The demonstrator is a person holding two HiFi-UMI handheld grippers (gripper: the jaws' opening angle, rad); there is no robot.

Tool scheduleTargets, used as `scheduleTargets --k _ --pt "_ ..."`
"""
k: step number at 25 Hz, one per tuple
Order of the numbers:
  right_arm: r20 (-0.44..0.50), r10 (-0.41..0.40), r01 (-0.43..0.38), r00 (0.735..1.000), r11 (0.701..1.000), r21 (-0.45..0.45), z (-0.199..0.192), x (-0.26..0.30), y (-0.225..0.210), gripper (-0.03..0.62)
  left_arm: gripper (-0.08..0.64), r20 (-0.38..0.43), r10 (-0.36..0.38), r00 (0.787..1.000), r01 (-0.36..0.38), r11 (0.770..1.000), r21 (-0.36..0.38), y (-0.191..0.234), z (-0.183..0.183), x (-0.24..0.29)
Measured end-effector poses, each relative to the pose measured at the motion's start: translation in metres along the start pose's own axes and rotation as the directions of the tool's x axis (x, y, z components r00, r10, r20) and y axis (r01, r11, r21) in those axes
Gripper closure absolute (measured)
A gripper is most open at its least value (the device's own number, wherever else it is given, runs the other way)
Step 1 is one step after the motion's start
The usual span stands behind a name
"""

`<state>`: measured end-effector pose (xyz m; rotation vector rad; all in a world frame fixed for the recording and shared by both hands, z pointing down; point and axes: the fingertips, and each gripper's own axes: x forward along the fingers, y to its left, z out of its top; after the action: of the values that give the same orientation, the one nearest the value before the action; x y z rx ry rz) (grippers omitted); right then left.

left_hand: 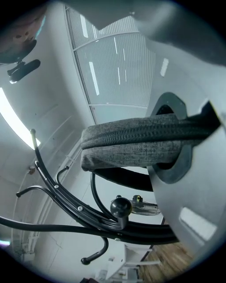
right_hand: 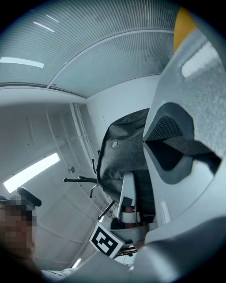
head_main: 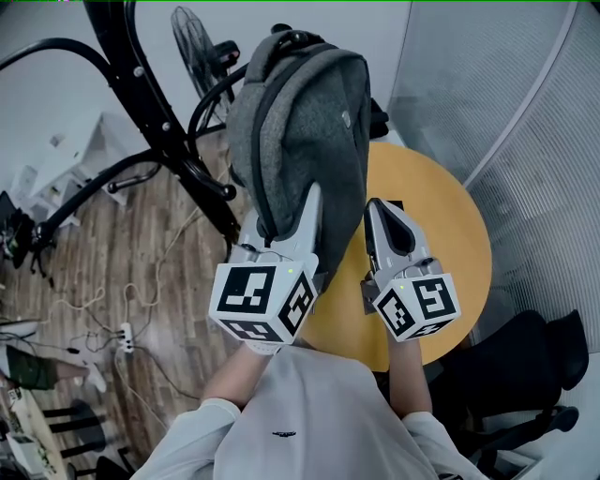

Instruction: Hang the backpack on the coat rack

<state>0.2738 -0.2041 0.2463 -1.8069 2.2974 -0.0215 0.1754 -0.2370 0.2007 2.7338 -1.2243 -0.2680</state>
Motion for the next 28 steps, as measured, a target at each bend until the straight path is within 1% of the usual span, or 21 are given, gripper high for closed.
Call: scheduleTargets --k 7,10,16,23,28 --pt "-0.011 0.002 -0.002 1.000 1.000 0.010 -0.005 0.002 -0.002 0.591 0.451 -0.005 0.065 0.998 -0.065 0.998 0.005 0.016 -0.007 -0.002" --pt "-0.024 0.012 -0.012 1.000 1.000 0.011 -0.009 0.004 0.001 0.591 0.451 -0.007 0.095 0.995 -0.095 0.995 0.002 0.026 -0.010 -0.004" --pt "-0.045 0.024 -0.023 0.999 0.999 0.023 -0.018 0.006 0.004 0.591 0.451 -0.008 0.153 0.988 -0.153 0.988 0.019 0.042 -0.019 -0.010" --pt "-0.070 0.026 -0.023 0.997 0.999 0.045 -0.027 0.004 0.006 0.591 0.439 -0.009 0.190 0.982 -0.190 0.981 0.027 0.047 -0.026 -0.015" --pt "-0.083 0.009 -0.004 0.996 0.998 0.060 -0.033 -0.001 0.002 0.591 0.430 -0.003 0.191 0.981 -0.191 0.981 0.026 0.046 -0.031 -0.016"
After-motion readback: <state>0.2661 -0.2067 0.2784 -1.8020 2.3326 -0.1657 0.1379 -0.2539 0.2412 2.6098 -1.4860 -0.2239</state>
